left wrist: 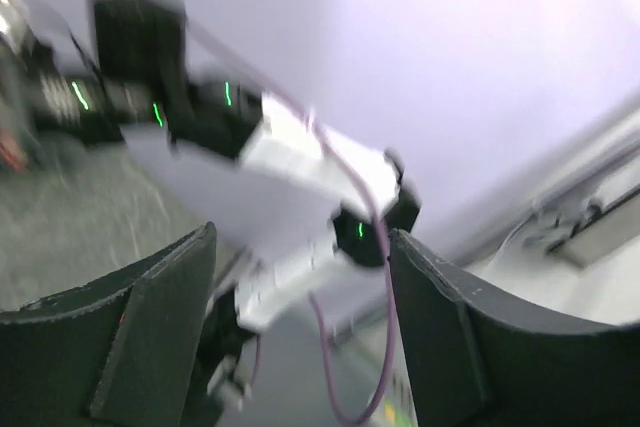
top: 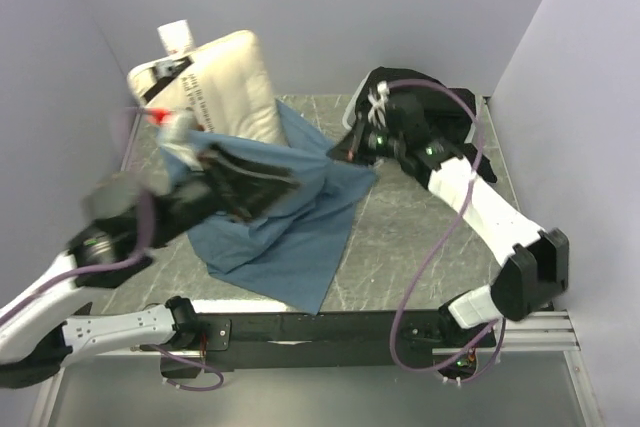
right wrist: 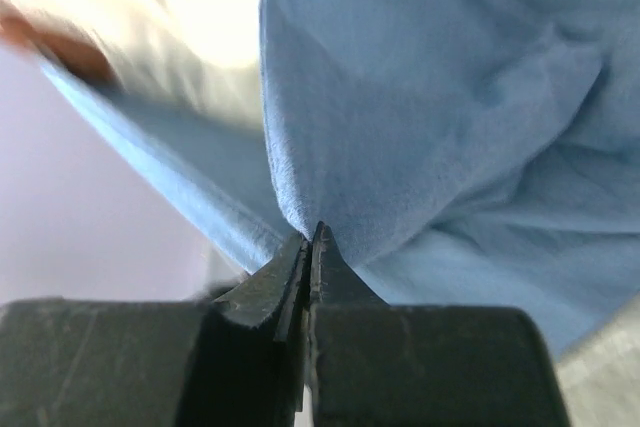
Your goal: Put the pillow into the pillowcase
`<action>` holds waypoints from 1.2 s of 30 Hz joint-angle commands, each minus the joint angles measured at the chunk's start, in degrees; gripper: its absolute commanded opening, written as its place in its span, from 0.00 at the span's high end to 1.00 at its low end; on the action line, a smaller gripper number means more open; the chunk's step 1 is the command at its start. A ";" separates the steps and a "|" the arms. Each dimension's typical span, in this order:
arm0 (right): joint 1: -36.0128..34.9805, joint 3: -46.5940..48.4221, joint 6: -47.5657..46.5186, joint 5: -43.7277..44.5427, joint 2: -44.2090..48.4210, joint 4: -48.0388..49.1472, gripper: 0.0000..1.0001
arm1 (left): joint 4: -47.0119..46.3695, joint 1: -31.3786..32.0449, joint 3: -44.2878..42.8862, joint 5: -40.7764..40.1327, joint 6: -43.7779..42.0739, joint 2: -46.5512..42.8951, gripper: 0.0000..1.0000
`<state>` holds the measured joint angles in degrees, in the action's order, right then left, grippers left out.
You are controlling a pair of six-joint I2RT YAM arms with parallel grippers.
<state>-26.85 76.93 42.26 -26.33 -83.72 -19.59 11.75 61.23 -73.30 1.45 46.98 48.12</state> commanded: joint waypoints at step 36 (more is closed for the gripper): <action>-9.53 33.84 -9.21 14.82 -3.62 -22.13 1.00 | -14.29 -67.20 2.30 23.68 15.06 39.66 0.01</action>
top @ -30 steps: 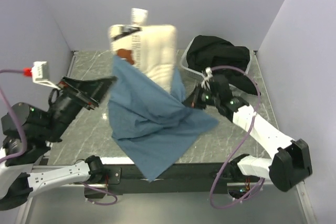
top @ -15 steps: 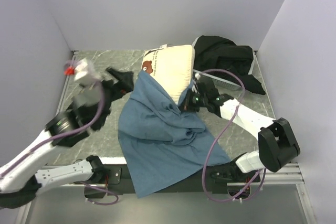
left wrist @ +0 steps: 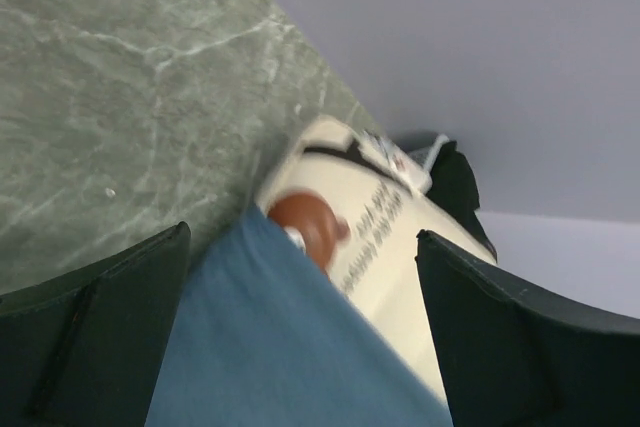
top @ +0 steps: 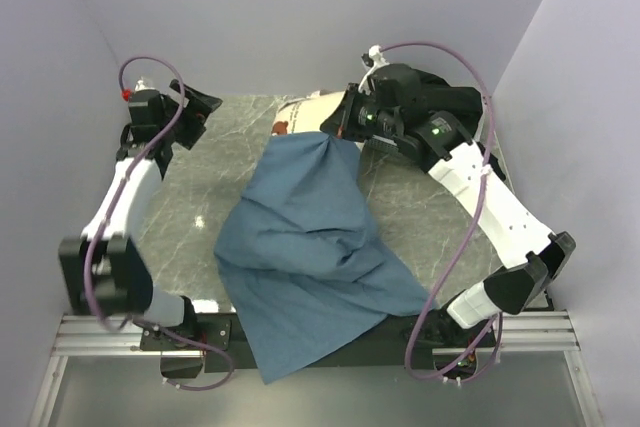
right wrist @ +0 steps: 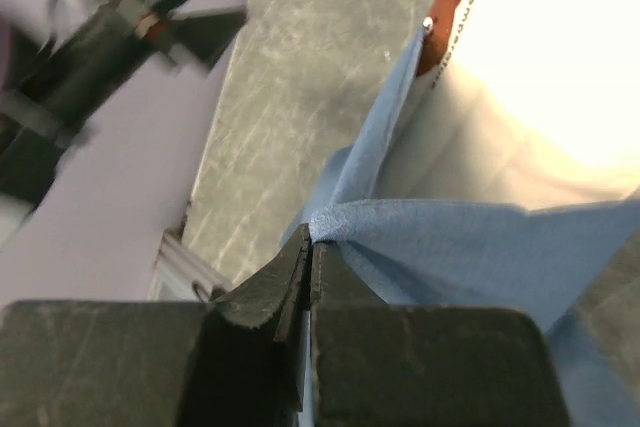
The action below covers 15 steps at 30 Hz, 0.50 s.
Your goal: Put the pillow into the pillowcase
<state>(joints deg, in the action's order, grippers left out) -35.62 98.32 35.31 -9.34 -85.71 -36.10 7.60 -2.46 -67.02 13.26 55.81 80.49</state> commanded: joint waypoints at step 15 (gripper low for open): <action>-6.73 33.34 -7.71 3.87 -17.47 -12.42 1.00 | 4.67 -1.86 -18.99 9.00 -0.44 10.58 0.07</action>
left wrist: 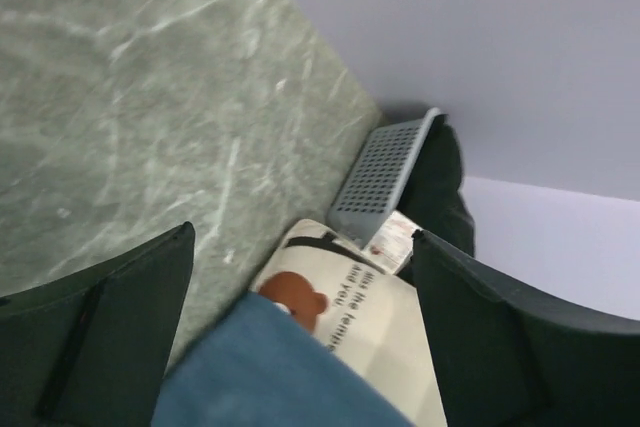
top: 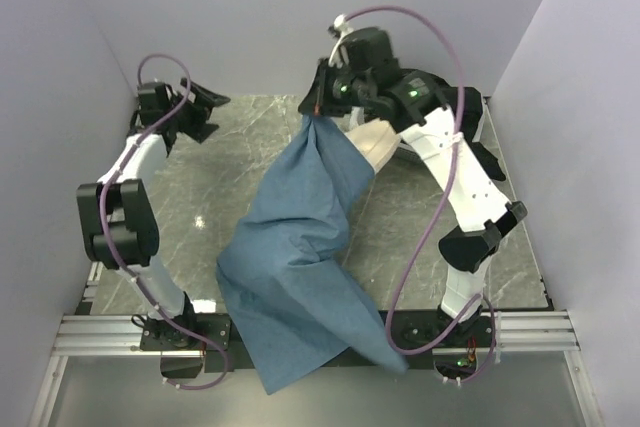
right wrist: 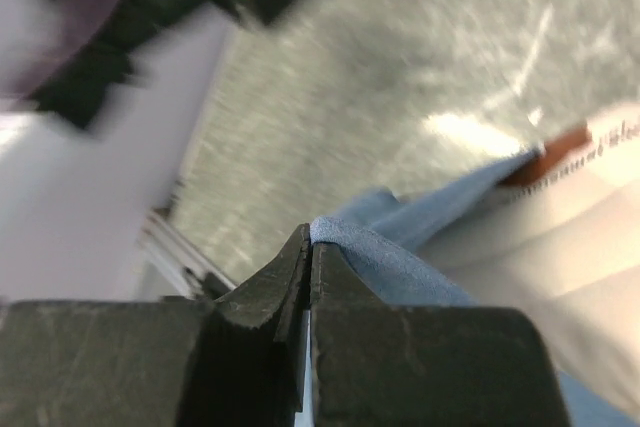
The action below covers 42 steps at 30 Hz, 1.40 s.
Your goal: Put the pillow into the pillowcase
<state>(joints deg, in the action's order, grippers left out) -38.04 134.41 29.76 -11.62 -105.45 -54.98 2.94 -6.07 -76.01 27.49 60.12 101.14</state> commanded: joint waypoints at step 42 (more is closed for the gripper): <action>-21.63 -55.92 -0.23 36.75 26.88 25.63 1.00 | 22.19 51.33 22.83 -44.71 40.69 -33.82 0.32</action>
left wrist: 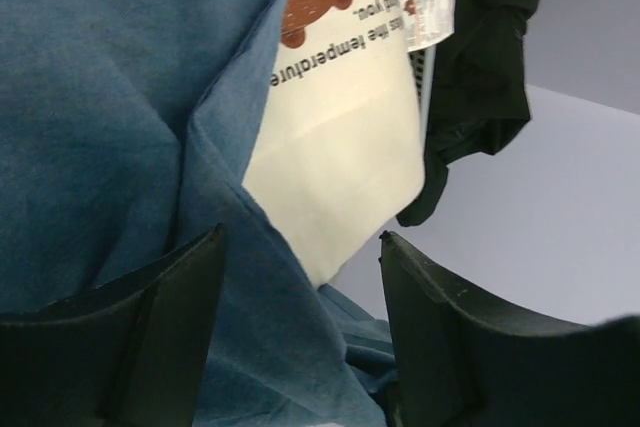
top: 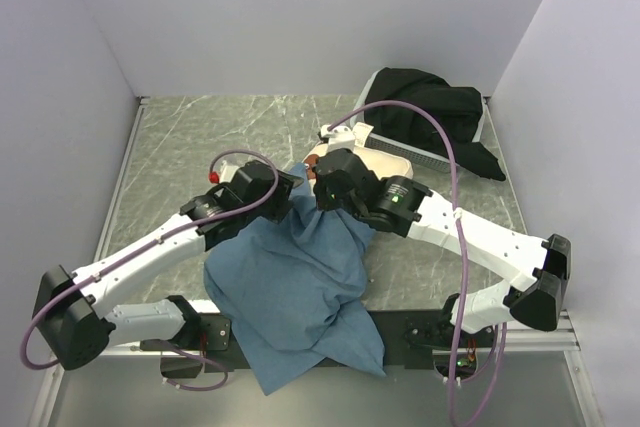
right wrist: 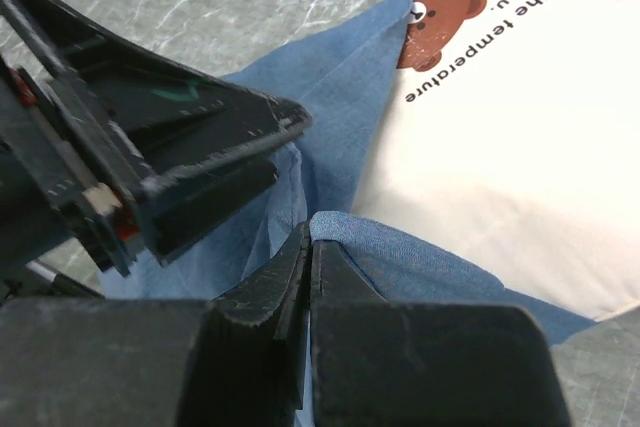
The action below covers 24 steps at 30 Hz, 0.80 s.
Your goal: Put the pillow into the pillowcase
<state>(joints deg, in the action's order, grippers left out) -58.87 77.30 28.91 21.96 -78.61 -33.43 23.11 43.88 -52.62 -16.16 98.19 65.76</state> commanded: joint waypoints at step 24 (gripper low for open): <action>10.33 -3.20 4.58 -0.55 10.48 -1.73 0.18 | -20.21 -14.42 -4.75 17.71 -28.55 6.04 0.99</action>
<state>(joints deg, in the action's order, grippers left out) -57.54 74.54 32.05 25.15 -77.23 -35.27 6.74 36.27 -49.56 -6.09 85.97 72.47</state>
